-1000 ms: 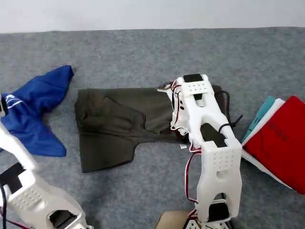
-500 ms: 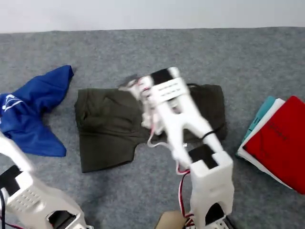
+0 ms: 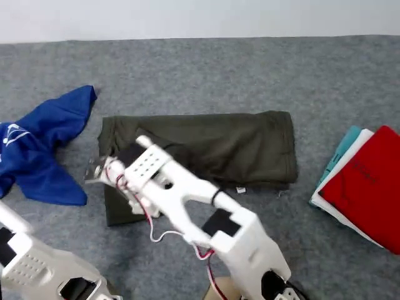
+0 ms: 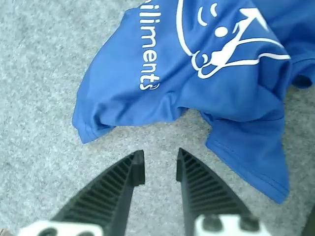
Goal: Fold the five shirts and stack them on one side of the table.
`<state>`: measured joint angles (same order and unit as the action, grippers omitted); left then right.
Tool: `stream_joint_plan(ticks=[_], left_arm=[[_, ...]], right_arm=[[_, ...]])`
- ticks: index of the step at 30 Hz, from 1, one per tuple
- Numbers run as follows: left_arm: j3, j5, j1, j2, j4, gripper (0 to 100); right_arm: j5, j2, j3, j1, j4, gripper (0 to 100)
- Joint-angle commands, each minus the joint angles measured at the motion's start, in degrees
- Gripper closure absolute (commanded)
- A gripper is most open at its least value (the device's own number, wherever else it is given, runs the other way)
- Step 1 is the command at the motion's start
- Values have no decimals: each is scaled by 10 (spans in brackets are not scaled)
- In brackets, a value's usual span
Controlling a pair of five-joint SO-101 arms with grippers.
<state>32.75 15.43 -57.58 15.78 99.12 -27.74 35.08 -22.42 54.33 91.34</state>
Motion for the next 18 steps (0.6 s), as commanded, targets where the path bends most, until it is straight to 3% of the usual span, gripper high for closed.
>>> stream_joint_plan(ticks=[1,12,18], left_arm=[[16,16,-7,-30,13,882],[16,17,-7,-30,13,882],[16,17,-7,-30,13,882]], right_arm=[[5,23,-75,29,-6,739],[3,196,-234,40,7,750],[1,242,-320,29,44,945]])
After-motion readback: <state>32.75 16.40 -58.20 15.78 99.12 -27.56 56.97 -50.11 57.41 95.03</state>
